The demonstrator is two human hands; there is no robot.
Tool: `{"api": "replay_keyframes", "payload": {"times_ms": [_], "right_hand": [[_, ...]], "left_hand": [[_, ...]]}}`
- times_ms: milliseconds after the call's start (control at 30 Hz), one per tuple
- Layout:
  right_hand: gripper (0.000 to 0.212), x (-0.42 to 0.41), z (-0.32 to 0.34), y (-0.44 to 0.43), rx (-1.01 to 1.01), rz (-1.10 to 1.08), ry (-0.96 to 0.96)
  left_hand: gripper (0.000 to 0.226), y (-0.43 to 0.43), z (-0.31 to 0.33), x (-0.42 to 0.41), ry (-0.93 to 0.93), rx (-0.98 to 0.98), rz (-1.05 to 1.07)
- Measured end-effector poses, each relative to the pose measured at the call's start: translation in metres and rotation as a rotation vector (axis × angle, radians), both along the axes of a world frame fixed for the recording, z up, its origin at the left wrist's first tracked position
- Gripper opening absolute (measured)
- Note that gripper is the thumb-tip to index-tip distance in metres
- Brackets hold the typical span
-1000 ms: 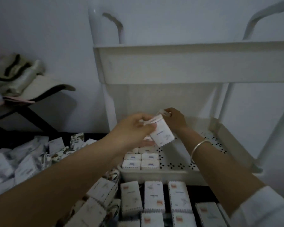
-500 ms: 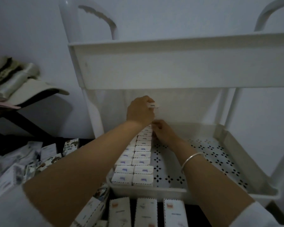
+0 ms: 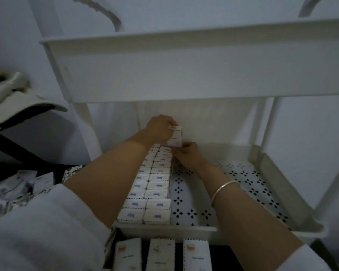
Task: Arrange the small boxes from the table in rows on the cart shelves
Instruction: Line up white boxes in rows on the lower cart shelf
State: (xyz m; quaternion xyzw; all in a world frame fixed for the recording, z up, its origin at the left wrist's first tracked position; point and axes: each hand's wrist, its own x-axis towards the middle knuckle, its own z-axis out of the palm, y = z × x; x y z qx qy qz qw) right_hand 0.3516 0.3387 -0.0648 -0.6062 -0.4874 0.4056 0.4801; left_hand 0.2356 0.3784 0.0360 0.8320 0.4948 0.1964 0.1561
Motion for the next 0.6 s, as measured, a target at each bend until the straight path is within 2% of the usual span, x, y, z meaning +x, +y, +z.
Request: {"api": "replay_keyframes", "payload": {"times_ms": [200,333,433,533,600], "right_hand": [[0.07,-0.002,0.005,-0.006,0.019,-0.002,-0.071],[0.065,-0.003,0.005,-0.005,-0.002,-0.013,-0.165],[0.057,-0.005,0.006,-0.009,0.076,-0.064,-0.314],[0.048,-0.008,0.008,-0.012,0.172,-0.052,-0.43],[0.039,-0.009,0.008,-0.012,0.186,-0.032,-0.498]], "left_hand": [[0.03,0.004,-0.002,-0.001,0.07,-0.077,-0.004],[0.032,0.009,-0.003,0.0,0.251,-0.066,-0.048],[0.035,0.009,-0.01,0.003,0.387,-0.038,-0.08],[0.026,0.004,-0.019,0.004,0.5,-0.01,-0.057],[0.017,-0.001,-0.028,0.003,0.546,0.085,-0.02]]}}
